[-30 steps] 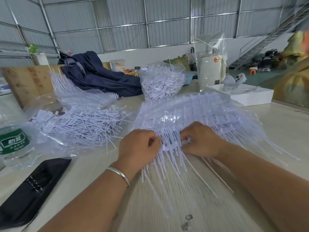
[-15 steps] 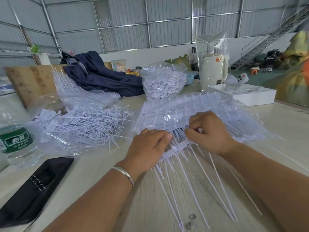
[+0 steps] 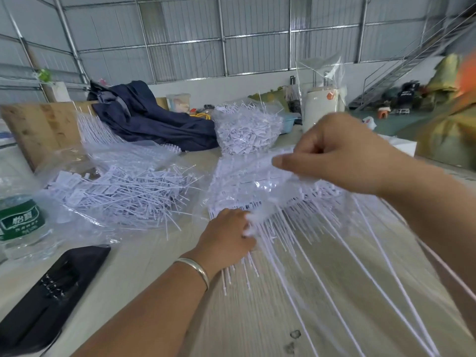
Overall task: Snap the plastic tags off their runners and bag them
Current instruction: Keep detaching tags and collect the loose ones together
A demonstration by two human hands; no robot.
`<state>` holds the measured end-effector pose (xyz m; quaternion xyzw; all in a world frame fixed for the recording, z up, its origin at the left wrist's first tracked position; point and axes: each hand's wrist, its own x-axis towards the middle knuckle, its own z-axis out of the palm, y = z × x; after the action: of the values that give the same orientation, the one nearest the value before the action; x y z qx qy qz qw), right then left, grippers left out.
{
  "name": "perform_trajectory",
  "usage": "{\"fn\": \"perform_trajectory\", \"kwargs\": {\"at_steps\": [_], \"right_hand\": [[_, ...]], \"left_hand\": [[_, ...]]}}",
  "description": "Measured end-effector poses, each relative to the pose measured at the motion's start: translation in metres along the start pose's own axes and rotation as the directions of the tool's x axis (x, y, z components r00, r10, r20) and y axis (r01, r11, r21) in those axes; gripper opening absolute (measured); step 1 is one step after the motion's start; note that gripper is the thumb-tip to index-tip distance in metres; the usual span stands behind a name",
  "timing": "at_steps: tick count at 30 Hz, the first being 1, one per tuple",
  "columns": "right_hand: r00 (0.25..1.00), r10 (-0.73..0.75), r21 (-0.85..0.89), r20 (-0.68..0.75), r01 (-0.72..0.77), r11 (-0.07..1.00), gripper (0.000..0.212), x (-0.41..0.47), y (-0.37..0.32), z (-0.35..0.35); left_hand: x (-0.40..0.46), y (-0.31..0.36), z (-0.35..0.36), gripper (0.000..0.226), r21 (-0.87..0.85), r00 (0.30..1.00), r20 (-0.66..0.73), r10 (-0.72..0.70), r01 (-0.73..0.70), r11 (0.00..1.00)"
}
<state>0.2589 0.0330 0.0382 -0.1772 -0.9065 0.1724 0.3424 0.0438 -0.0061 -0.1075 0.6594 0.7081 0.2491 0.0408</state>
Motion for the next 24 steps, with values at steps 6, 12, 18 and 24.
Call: {"fn": "perform_trajectory", "kwargs": {"at_steps": [6,12,18,24], "right_hand": [[0.983,-0.102,-0.229,-0.152,0.066,0.971,0.068,0.010,-0.043,-0.021],[0.946,-0.172,-0.647,-0.276,-0.051,0.760,0.064,0.009,-0.065,-0.038],[0.938,-0.252,-0.813,-0.240,-0.052,0.580,0.077,0.011,-0.081,-0.043],[0.980,-0.157,-0.830,-0.121,-0.013,0.558,0.076,0.032,-0.038,-0.003]], "left_hand": [[0.000,0.000,0.000,0.035,0.016,0.998,-0.065,0.013,-0.012,1.000],[-0.004,-0.004,-0.005,0.024,-0.204,0.998,-0.034,-0.052,0.044,0.978],[0.003,-0.003,-0.015,0.028,-0.502,0.955,-0.256,-0.148,-0.001,0.865],[0.000,-0.007,-0.039,0.083,-0.991,0.973,0.074,-0.217,0.096,0.094]]}}
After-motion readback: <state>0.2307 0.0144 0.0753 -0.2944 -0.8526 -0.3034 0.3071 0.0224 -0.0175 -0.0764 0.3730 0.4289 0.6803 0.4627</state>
